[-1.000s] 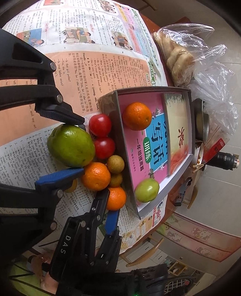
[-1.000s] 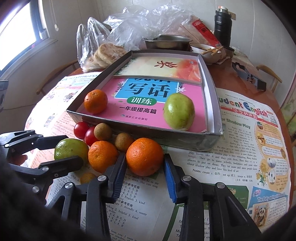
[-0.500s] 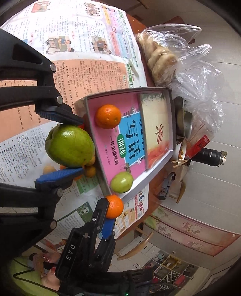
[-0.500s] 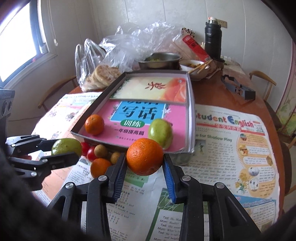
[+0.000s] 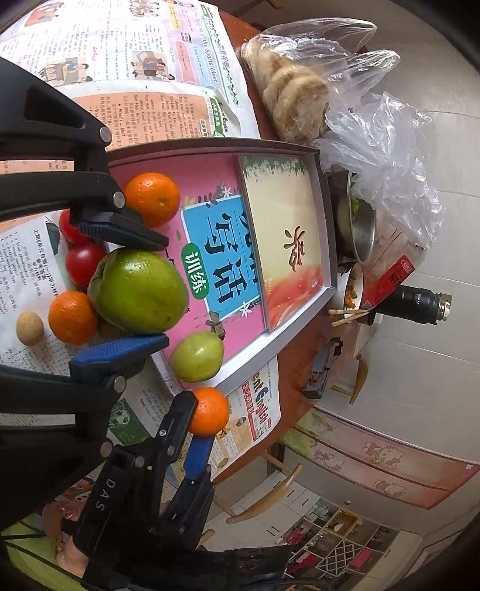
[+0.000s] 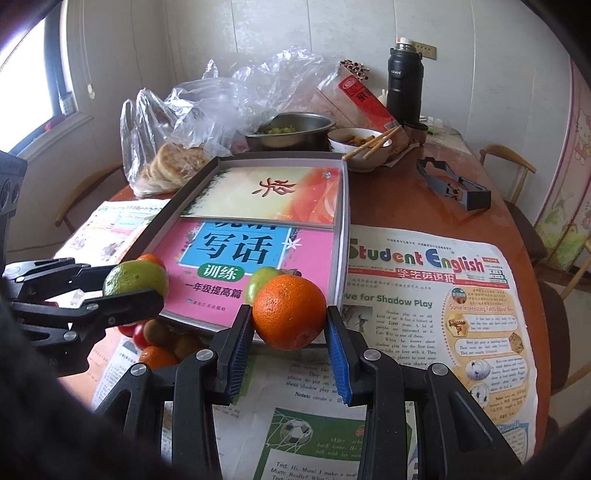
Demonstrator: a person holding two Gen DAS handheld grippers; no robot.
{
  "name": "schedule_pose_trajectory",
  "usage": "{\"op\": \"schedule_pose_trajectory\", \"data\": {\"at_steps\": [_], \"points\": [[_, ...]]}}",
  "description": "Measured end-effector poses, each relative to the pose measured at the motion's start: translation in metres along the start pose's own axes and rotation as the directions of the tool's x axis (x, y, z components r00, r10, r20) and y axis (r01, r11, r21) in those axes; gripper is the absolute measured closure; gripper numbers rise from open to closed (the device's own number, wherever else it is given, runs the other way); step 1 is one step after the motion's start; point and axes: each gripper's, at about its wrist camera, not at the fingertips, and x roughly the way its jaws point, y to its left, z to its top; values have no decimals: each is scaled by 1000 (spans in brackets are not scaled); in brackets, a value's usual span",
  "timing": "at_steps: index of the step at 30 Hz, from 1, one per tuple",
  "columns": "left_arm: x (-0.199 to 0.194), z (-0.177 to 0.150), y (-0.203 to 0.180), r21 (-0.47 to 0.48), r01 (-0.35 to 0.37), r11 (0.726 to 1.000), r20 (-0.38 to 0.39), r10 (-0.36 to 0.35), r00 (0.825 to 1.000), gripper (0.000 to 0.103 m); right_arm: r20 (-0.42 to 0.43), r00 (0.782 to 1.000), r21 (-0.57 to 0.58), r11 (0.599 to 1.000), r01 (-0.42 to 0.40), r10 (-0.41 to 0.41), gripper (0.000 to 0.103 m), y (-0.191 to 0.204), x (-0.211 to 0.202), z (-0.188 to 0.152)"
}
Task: Organize fruits
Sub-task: 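Carry the lime with the left tool while the right tool lowers the orange onto the tray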
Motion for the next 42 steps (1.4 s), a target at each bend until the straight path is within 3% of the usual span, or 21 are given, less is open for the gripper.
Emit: {"op": "schedule_pose_trajectory", "data": {"at_steps": [9, 42], "points": [[18, 11, 1, -8, -10, 1000, -11, 10, 1000, 57, -5, 1000, -20, 1000, 22, -22, 63, -1, 10, 2], [47, 4, 3, -25, -30, 999, -64, 28, 998, 57, -32, 999, -8, 1000, -11, 10, 62, 3, 28, 4]]}}
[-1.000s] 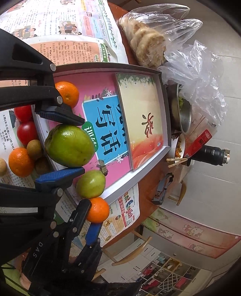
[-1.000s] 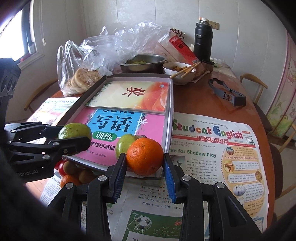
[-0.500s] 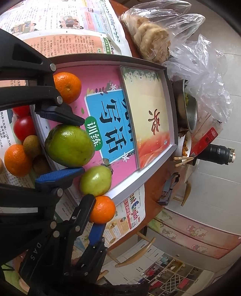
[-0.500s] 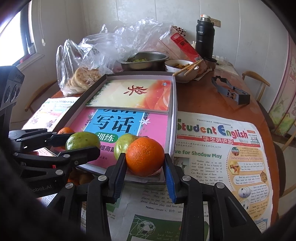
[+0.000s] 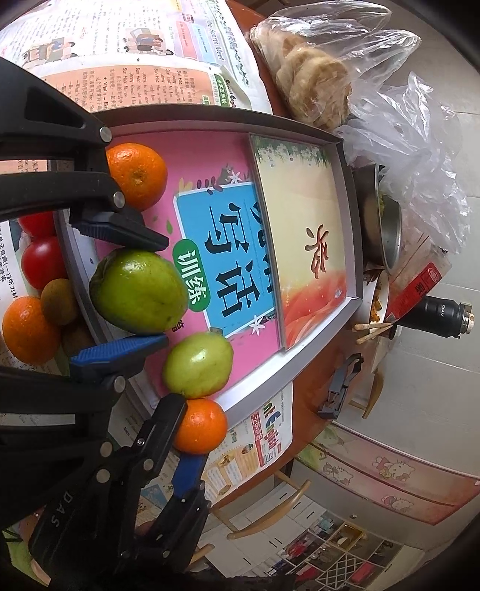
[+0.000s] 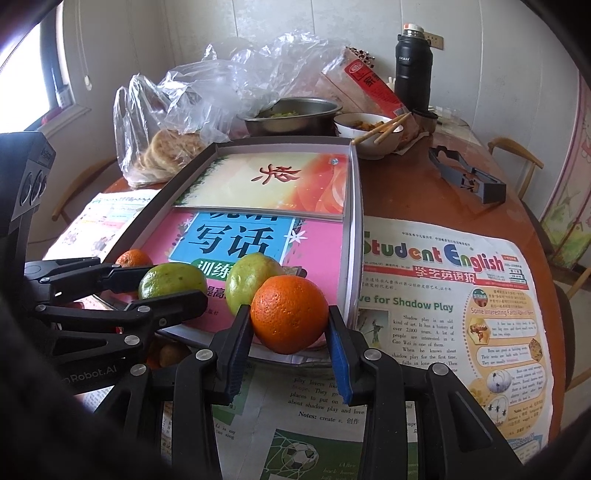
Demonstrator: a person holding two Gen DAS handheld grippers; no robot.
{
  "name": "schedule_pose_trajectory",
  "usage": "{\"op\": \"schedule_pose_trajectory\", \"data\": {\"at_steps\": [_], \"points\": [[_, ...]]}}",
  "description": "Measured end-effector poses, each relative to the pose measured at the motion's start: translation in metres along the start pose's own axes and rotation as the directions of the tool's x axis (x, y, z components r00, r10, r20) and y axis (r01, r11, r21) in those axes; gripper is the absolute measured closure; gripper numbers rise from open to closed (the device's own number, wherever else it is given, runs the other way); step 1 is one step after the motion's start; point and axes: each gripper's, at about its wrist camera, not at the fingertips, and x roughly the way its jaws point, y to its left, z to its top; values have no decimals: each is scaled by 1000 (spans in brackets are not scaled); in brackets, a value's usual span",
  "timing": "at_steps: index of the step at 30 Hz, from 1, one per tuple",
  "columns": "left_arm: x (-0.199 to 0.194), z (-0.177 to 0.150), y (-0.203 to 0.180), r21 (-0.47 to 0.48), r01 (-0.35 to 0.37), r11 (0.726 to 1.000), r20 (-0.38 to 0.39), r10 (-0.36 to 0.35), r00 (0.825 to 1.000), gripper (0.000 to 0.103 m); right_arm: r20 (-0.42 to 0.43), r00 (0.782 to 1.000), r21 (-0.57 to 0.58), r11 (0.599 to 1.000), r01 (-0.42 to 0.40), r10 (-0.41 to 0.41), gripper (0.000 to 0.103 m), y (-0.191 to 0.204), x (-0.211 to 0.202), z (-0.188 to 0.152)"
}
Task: Organize fruits
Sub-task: 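Carry the lime with the left tool while the right tool lowers the orange onto the tray, then open both tools to release the lime and orange on the tray, withdraw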
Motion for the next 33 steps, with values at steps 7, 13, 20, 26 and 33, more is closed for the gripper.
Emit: {"op": "schedule_pose_trajectory", "data": {"at_steps": [7, 13, 20, 26, 33], "points": [[1, 0, 1, -7, 3, 1000, 1, -3, 1000, 57, -1, 1000, 3, 1000, 3, -3, 61, 1, 0, 0], [0, -1, 2, -12, 6, 1000, 1, -6, 1000, 57, -1, 1000, 2, 1000, 13, -13, 61, 0, 1, 0], [-1, -1, 3, -15, 8, 1000, -1, -8, 1000, 57, -1, 1000, -2, 1000, 17, -17, 57, 0, 1, 1], [-1, -1, 4, -17, 7, 1000, 1, -7, 1000, 57, 0, 1000, -2, 1000, 17, -17, 55, 0, 1, 1], [-8, -1, 5, -22, 11, 1000, 14, -11, 1000, 57, 8, 1000, -2, 1000, 25, -25, 53, -2, -4, 1]]}}
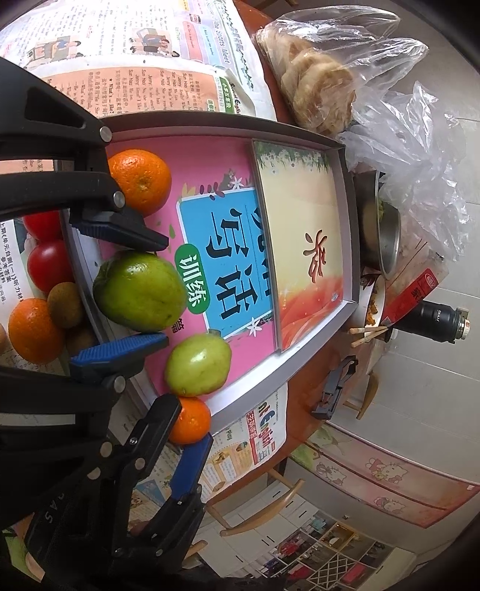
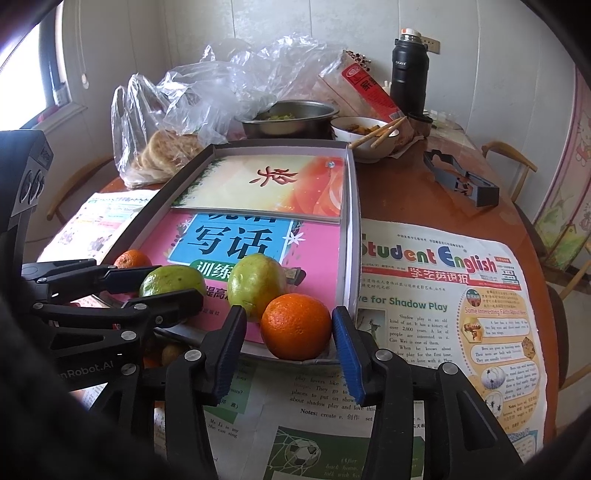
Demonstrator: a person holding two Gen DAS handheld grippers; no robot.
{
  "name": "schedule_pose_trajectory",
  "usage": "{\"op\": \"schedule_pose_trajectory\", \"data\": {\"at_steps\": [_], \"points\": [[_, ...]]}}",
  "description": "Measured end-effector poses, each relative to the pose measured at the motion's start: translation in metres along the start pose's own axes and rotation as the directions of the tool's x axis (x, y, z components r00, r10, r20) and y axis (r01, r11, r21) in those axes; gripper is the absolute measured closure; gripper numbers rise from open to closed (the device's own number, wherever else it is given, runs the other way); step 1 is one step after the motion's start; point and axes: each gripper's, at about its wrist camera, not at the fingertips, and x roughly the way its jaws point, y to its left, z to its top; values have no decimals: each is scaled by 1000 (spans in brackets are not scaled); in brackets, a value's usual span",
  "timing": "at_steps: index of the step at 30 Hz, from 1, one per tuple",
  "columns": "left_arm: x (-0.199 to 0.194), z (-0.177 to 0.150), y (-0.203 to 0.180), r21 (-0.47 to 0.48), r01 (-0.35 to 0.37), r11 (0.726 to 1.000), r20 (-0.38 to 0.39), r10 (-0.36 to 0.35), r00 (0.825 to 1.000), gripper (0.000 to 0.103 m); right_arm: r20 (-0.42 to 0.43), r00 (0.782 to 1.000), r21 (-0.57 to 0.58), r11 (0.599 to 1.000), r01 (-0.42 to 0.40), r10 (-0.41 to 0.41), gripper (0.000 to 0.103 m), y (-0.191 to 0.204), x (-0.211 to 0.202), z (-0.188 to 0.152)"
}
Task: Organize fruits
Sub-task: 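Open both tools to release the lime and orange on the tray, withdraw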
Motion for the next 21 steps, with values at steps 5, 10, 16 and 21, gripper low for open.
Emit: {"op": "schedule_pose_trajectory", "data": {"at_steps": [5, 10, 16, 21], "points": [[-2, 0, 0, -3, 1, 1000, 4, -1, 1000, 57, 1, 1000, -3, 1000, 9, -9, 53, 3, -2, -1], [-3, 0, 1, -3, 0, 1000, 6, 0, 1000, 57, 9, 1000, -6, 1000, 23, -23, 52, 4, -6, 0], [-11, -1, 2, -13, -5, 1000, 17, 5, 1000, 54, 22, 999, -3, 999, 32, -32, 44, 5, -12, 0], [-24, -2, 3, -24, -8, 1000, 36, 8, 999, 43, 35, 999, -5, 1000, 30, -30, 44, 8, -20, 1]]}}
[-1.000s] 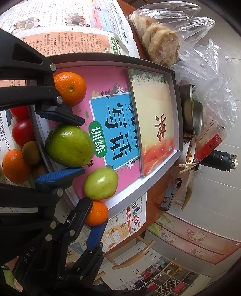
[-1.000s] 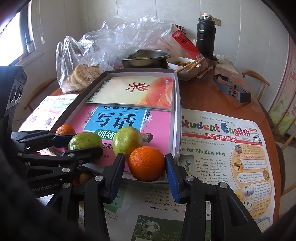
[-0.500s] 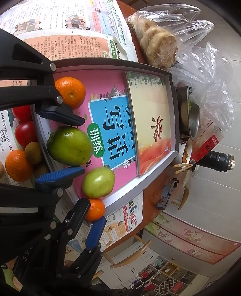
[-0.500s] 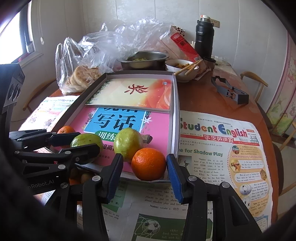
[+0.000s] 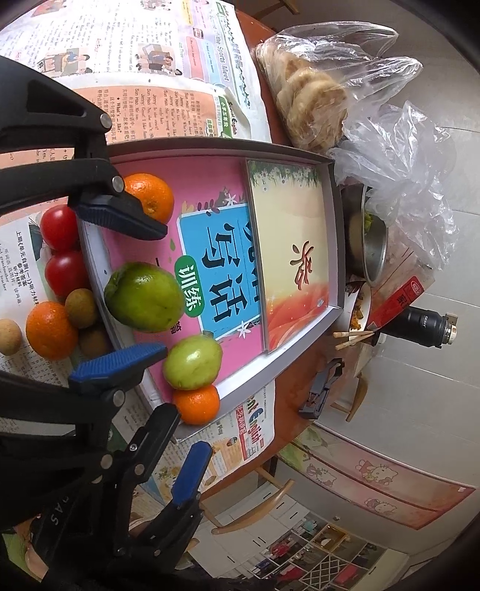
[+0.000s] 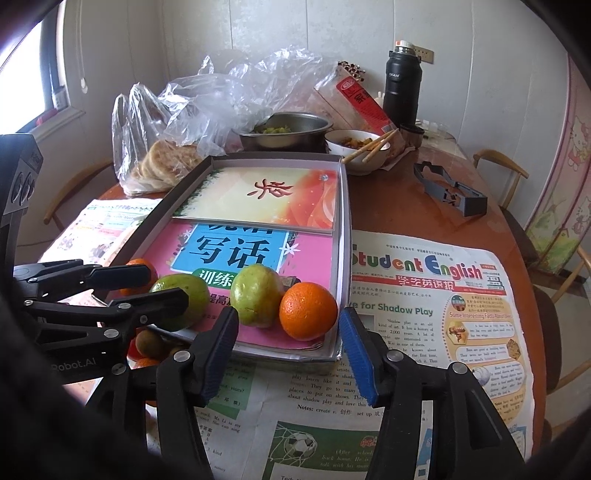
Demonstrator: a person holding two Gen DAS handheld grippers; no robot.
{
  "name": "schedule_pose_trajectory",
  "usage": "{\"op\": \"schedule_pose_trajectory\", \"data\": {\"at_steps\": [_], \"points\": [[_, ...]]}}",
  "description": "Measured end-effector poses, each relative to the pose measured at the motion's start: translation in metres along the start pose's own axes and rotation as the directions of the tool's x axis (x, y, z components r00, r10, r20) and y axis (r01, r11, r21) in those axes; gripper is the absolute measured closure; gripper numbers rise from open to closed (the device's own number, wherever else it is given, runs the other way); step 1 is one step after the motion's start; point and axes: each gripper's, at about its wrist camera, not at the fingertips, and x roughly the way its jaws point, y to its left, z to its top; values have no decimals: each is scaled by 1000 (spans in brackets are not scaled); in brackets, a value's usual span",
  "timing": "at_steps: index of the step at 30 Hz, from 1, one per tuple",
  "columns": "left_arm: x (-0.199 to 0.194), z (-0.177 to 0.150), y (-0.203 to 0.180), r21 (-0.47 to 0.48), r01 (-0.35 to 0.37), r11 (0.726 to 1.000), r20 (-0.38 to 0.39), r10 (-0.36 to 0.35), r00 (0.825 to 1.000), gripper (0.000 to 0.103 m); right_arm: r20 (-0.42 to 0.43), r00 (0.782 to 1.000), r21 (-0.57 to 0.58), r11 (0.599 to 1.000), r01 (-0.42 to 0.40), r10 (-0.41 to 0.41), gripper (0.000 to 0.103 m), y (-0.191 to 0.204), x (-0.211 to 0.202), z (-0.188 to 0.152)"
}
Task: Organize fruits
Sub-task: 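Open both tools to release the lime and orange on the tray, withdraw, then grasp a red tomato with the left tool while the right tool grasps an orange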
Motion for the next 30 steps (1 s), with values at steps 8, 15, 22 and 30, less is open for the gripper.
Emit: {"op": "schedule_pose_trajectory", "data": {"at_steps": [8, 15, 22, 30], "points": [[-22, -3, 9, -34, -14, 999, 29, 15, 999, 29, 28, 999, -21, 1000, -21, 22, 43, 12, -17, -2], [-36, -9, 17, -50, -39, 998, 50, 42, 998, 28, 22, 999, -37, 998, -43, 44, 43, 23, -21, -5], [-45, -17, 27, -67, -63, 996, 57, 67, 996, 24, 3, 998, -45, 997, -69, 70, 37, 32, -20, -10], [-53, -28, 44, -99, -92, 991, 56, 98, 994, 22, -31, 996, -57, 994, -91, 89, 37, 43, -15, -19]]}}
